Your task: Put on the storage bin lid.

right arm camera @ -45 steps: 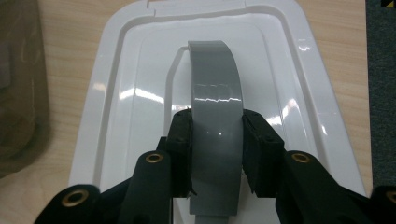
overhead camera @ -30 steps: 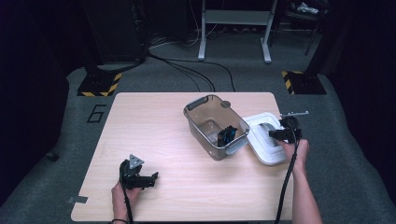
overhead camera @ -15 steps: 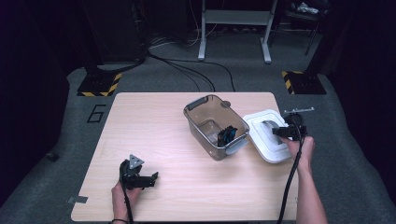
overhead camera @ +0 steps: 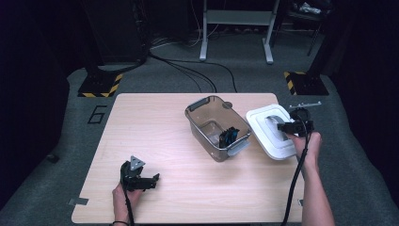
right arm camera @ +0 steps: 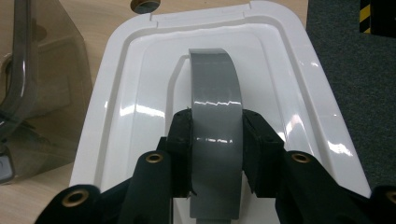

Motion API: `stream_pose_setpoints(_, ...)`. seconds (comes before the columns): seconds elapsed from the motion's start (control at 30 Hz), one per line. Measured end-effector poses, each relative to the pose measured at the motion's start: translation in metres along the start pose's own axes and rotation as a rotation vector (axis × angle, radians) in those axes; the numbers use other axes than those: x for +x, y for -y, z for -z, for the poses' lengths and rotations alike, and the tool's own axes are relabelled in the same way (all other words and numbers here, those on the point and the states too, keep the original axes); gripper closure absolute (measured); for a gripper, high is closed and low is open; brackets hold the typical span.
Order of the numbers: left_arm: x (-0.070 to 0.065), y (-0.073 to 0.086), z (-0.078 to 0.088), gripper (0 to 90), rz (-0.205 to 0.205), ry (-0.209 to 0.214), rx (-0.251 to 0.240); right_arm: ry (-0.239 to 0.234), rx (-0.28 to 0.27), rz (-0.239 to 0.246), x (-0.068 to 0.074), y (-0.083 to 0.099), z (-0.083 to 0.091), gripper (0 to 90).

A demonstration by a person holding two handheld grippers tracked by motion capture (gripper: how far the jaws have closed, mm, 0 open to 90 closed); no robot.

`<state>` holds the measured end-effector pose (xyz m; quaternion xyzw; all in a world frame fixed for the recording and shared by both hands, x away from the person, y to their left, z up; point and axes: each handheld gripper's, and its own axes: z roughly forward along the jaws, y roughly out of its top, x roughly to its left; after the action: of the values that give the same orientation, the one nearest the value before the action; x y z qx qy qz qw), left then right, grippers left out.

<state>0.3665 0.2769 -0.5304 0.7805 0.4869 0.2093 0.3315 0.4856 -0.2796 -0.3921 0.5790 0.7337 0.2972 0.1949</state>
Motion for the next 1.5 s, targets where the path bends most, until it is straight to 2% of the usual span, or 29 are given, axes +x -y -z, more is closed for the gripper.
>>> stream_pose_setpoints(0.5, 0.000, 0.000, 0.000, 3.3, 0.003, 0.001, -0.001, 0.022, -0.028, 0.021, 0.002, -0.022, 0.019, 66.5)
stream_pose_setpoints(0.8, 0.000, 0.000, 0.000, 3.3, 0.004, 0.000, -0.001, 0.021, -0.049, 0.019, 0.010, -0.039, 0.036, 66.5)
stream_pose_setpoints(0.87, 0.000, 0.000, 0.000, 3.3, 0.004, 0.000, -0.001, 0.019, -0.062, 0.033, 0.012, -0.044, 0.040, 66.5)
stream_pose_setpoints(1.23, 0.000, 0.000, 0.000, 3.3, 0.004, 0.000, 0.000, -0.007, -0.095, 0.060, 0.034, -0.065, 0.057, 66.5)
stream_pose_setpoints(1.5, 0.000, 0.000, 0.000, 3.3, 0.004, 0.000, 0.000, -0.036, -0.113, 0.100, 0.052, -0.076, 0.061, 66.5)
